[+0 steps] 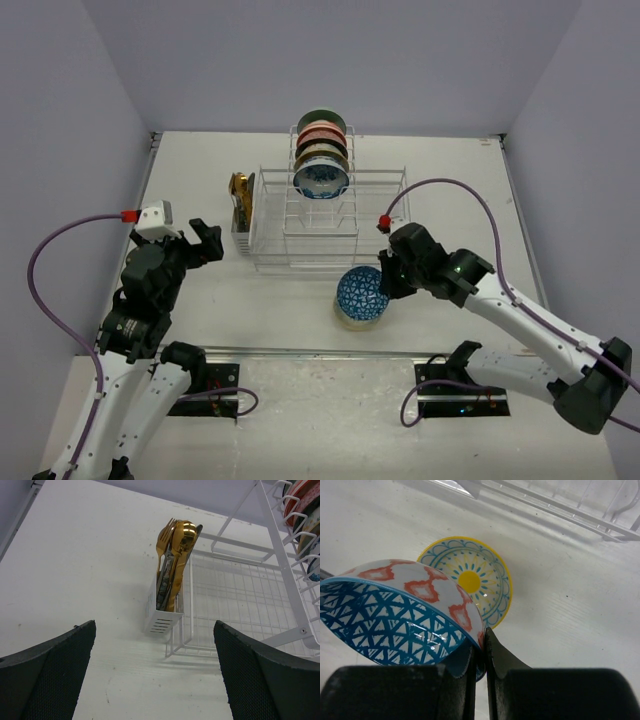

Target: Unload the bowls from the dish rack

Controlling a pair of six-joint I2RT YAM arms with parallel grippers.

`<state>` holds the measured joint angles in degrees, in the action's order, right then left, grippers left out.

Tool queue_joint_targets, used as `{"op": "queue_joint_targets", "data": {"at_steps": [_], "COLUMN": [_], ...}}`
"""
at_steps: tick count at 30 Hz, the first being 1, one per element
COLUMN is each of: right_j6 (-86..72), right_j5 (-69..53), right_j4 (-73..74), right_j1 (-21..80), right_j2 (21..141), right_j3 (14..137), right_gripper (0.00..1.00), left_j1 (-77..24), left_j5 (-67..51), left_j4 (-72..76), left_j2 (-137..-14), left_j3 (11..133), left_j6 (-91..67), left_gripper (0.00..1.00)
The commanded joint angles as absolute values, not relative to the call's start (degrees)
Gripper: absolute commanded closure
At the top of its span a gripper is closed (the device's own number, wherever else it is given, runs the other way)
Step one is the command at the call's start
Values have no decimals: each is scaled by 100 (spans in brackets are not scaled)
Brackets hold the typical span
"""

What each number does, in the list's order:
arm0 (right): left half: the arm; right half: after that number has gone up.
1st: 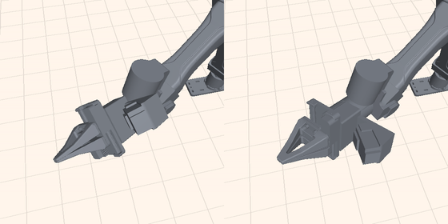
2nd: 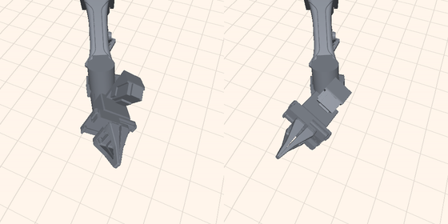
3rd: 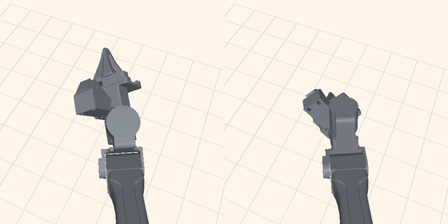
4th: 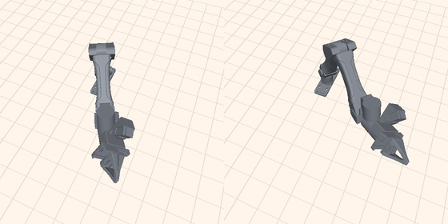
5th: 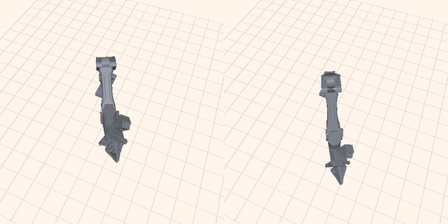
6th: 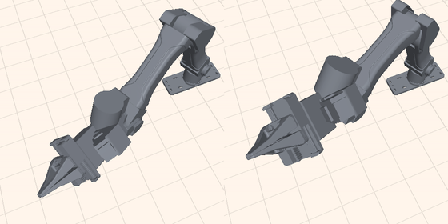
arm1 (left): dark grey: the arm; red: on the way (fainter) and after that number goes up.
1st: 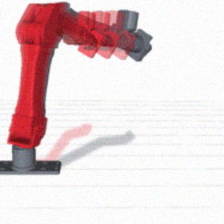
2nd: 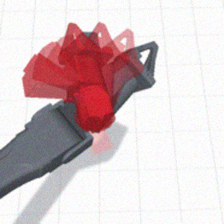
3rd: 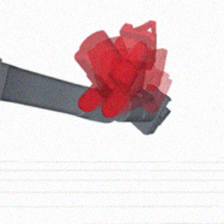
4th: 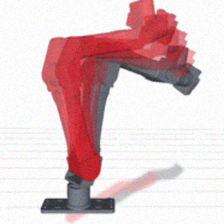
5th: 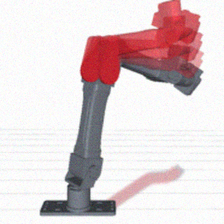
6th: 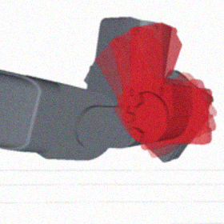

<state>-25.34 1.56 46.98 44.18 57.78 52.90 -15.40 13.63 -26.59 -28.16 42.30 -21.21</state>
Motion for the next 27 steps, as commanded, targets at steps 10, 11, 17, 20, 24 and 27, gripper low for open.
{"op": "queue_joint_targets", "data": {"at_steps": [10,11,17,20,24,27], "right_j6": [-2540,-2523,-2435,-2452,-2478,-2487], "right_j5": [-122,-149,-325,-308,-351,-395], "right_j4": [4289,4280,4140,4122,4140,4140], "right_j1": [4228,4219,4113,4096,4087,4087], "right_j2": [7057,7092,7514,7602,7620,7585], "right_j3": [5370,5361,5265,5256,5195,5116], "right_gripper": [100,100,100,100,100,100], "left_j1": [-1485,-1485,-1485,-1485,-1494,-1494], "left_j5": [1266,1257,1239,1222,1187,1187], "left_j4": [-2443,-2435,-2443,-2443,-2426,-2434], "left_j2": [-2751,-2742,-2707,-2707,-2707,-2707], "left_j3": [4219,4219,4219,4210,4210,4210], "left_j6": [-1951,-1951,-1951,-1942,-1942,-1951], "left_gripper": [0,0,0,0,0,0]}}
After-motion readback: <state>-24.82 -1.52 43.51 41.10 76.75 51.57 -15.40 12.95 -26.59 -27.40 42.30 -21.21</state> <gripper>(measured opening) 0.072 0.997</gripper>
